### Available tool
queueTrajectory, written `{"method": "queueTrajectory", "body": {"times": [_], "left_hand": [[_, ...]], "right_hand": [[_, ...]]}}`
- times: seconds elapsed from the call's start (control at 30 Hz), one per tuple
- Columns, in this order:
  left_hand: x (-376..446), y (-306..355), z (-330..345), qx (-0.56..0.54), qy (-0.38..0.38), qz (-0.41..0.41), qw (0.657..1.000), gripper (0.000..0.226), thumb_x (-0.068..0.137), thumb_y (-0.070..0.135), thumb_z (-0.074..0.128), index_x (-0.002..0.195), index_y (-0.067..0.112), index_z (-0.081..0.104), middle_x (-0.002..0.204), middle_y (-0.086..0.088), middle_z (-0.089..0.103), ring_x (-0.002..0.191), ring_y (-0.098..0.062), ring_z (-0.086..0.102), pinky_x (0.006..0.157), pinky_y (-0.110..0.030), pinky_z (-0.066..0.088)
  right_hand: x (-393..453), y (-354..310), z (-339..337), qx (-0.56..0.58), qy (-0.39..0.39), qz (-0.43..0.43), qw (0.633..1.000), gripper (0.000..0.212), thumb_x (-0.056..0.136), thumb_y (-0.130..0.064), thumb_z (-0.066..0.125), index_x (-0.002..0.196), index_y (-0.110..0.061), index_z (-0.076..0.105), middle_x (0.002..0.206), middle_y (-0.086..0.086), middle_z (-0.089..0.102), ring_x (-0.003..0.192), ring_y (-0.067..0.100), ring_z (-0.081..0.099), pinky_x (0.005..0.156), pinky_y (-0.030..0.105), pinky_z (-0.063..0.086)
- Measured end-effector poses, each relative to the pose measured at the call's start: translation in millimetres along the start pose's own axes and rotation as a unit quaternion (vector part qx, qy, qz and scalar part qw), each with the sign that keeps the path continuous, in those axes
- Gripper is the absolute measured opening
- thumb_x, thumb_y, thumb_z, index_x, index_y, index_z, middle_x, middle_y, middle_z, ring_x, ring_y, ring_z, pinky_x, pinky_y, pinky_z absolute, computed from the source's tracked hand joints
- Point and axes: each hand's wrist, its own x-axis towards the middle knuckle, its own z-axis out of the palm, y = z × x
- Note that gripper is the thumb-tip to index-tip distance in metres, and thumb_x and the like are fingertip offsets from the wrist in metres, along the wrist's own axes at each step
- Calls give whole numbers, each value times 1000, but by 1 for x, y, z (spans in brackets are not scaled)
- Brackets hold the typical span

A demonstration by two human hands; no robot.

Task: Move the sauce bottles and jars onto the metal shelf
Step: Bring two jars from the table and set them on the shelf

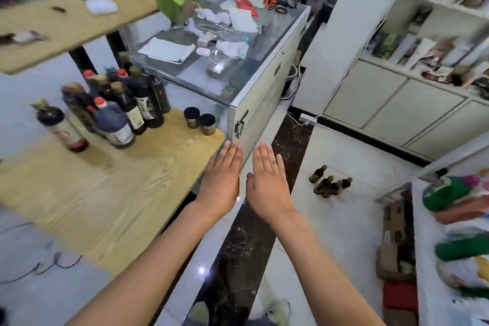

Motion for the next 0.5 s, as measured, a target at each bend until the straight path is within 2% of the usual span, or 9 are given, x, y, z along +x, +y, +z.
{"method": "queueTrajectory", "body": {"times": [0.27,0.4,0.5], "left_hand": [[-15,-105,-8,-36,41,-91,994,69,96,7,39,154,10,3,163,-5,0,149,-19,-6,122,-36,6],[1,-131,-6,-45,45,-119,991,66,98,8,37,154,10,4,163,-4,2,149,-19,-5,122,-35,6],[29,-144,2,-44,45,-126,990,62,100,10,35,154,10,6,163,-4,4,150,-18,-4,122,-34,6]], "right_hand": [[49,-68,36,24,-27,-50,998,65,100,-16,35,157,-7,5,166,9,-2,153,18,-6,124,35,-6],[83,-74,54,34,-50,-58,996,65,100,-16,36,157,-8,6,166,9,-2,153,18,-7,124,36,-4],[119,-65,68,55,-64,-65,994,62,101,-15,37,157,-9,13,165,8,5,153,19,1,124,34,2]]}}
